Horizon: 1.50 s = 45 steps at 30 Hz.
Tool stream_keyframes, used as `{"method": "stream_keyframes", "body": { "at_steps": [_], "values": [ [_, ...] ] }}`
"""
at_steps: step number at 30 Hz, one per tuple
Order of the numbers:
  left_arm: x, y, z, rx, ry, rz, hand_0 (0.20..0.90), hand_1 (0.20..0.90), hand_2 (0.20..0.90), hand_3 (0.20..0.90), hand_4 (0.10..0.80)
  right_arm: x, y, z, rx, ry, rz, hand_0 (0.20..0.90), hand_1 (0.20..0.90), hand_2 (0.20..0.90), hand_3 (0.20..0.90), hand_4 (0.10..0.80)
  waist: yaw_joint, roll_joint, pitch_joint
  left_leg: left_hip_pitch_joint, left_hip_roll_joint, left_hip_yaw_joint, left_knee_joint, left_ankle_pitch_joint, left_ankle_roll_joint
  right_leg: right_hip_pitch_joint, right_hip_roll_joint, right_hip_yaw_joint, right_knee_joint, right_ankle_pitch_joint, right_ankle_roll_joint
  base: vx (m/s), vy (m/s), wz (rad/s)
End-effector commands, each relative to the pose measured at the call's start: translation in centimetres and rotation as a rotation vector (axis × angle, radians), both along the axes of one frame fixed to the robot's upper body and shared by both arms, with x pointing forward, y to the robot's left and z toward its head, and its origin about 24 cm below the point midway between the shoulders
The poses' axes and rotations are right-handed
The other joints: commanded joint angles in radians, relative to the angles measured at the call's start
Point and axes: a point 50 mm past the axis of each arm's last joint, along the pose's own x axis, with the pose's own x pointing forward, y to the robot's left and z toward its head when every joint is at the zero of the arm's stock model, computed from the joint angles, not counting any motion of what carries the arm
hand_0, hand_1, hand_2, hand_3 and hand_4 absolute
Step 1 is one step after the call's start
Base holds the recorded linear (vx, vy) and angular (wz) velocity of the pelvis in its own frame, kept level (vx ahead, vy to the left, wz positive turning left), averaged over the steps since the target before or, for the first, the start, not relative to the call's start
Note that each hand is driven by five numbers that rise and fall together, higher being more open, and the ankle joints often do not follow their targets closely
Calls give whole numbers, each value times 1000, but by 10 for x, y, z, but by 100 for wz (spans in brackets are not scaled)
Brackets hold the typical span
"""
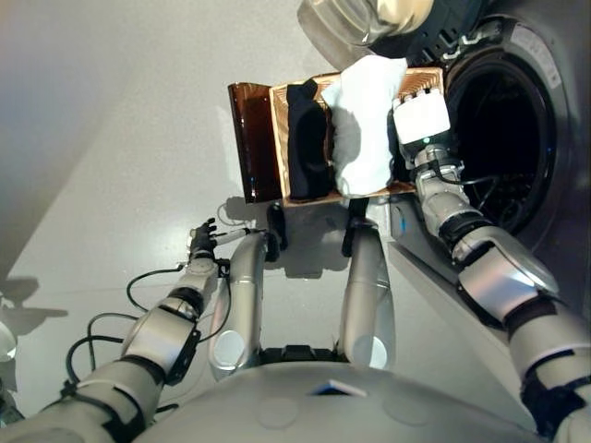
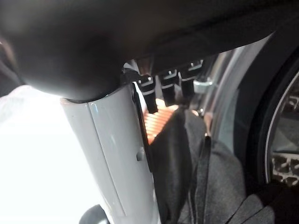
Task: Pick up the clothes and place them into the washing machine
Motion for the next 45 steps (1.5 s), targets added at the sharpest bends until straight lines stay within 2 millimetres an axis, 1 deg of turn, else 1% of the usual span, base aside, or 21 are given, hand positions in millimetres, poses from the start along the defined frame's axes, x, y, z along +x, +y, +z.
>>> {"method": "stream_keyframes", "body": {
  "at_steps": [1, 2, 3, 4, 5, 7, 12, 18, 34, 35, 36, 37, 38, 39, 45],
  "values": [
    [-7, 19, -1, 67, 26, 61, 900, 900, 900, 900, 800, 18, -12, 54, -40, -179, -39, 900, 900, 900, 900, 800, 13, 11, 22, -39, 9, -53, -59, 67, -107, 36, 17, 2, 66, -107, -67, 0, 0, 0],
    [-7, 19, -1, 67, 26, 61, 900, 900, 900, 900, 800, 18, -12, 54, -40, -179, -39, 900, 900, 900, 900, 800, 13, 11, 22, -40, 9, -53, -59, 67, -107, 35, 17, 2, 66, -107, -67, 0, 0, 0],
    [-4, 18, 0, 66, 18, 61, 900, 900, 900, 900, 800, 20, -15, 59, -47, -192, -52, 900, 900, 900, 900, 800, 13, 11, 25, -47, 9, -52, -55, 65, -107, 26, 17, 2, 72, -110, -69, 0, 0, 0],
    [-4, 18, 0, 66, 18, 61, 900, 900, 900, 900, 800, 20, -15, 60, -47, -192, -52, 900, 900, 900, 900, 800, 13, 11, 25, -47, 9, -52, -54, 65, -107, 26, 17, 2, 73, -110, -69, 0, 0, 0],
    [-1, 18, 2, 65, 10, 63, 900, 900, 900, 900, 800, 21, -18, 65, -59, -201, -68, 900, 900, 900, 900, 800, 12, 11, 29, -56, 9, -54, -44, 63, -108, 20, 17, 3, 83, -112, -71, 0, 0, 0],
    [0, 18, 3, 65, 6, 68, 900, 900, 900, 900, 800, 21, -22, 70, -62, -211, -88, 900, 900, 900, 900, 800, 11, 10, 29, -66, 10, -56, -33, 60, -108, 11, 18, 3, 91, -115, -73, 0, 0, 0],
    [2, 19, 5, 64, 3, 68, 900, 900, 900, 900, 800, 22, -27, 77, -48, -230, -107, 900, 900, 900, 900, 800, 9, 10, 30, -79, 12, -56, -12, 50, -108, -6, 20, 7, 113, -122, -77, 0, 0, 0],
    [5, 21, 7, 66, -2, 67, 900, 900, 900, 900, 800, 25, -24, 82, -48, -225, -95, 900, 900, 900, 900, 800, 9, 7, 29, -105, 15, -58, 20, 37, -107, -34, 24, 12, 143, -132, -82, 0, 0, 0],
    [8, 22, 9, 68, -6, 71, 900, 900, 900, 900, 800, 29, -12, 85, -48, -226, -44, 900, 900, 900, 900, 800, 6, 7, 33, -165, 18, -67, 96, 16, -105, -96, 31, 16, 218, -164, -94, 0, -1, 0],
    [8, 22, 9, 68, -6, 73, 900, 900, 900, 900, 800, 28, -13, 85, -49, -226, -44, 771, 771, 771, 771, 708, 6, 8, 32, -168, 18, -66, 98, 15, -104, -99, 31, 15, 221, -165, -95, -1, -2, 4],
    [8, 22, 9, 68, -6, 73, 900, 900, 900, 900, 800, 28, -13, 85, -49, -226, -44, 771, 771, 771, 771, 708, 6, 8, 32, -168, 18, -66, 98, 15, -104, -99, 31, 15, 222, -165, -95, 0, 0, 0],
    [8, 22, 9, 67, -5, 73, 900, 900, 900, 900, 800, 28, -12, 84, -51, -221, -40, 381, 381, 381, 381, 429, 6, 7, 31, -170, 18, -67, 100, 13, -104, -102, 31, 16, 223, -167, -96, 0, 0, 0],
    [8, 22, 9, 68, -6, 73, 900, 900, 900, 900, 800, 29, -12, 85, -53, -221, -39, 211, 211, 211, 211, 308, 5, 7, 31, -171, 18, -68, 100, 14, -104, -104, 32, 15, 225, -167, -96, 0, 0, 0],
    [8, 22, 10, 69, -6, 73, 900, 900, 900, 900, 800, 29, -12, 86, -55, -224, -39, 200, 200, 200, 200, 300, 4, 6, 30, -172, 18, -68, 101, 13, -103, -107, 32, 15, 226, -167, -96, 0, 0, 0],
    [7, 25, 9, 79, 2, 76, 900, 900, 900, 900, 800, 27, -14, 83, -45, -222, -38, 200, 200, 200, 200, 300, 2, 1, 22, -169, 16, -67, 95, 13, -100, -109, 33, 17, 225, -165, -95, 0, 0, 0]
  ]
}}
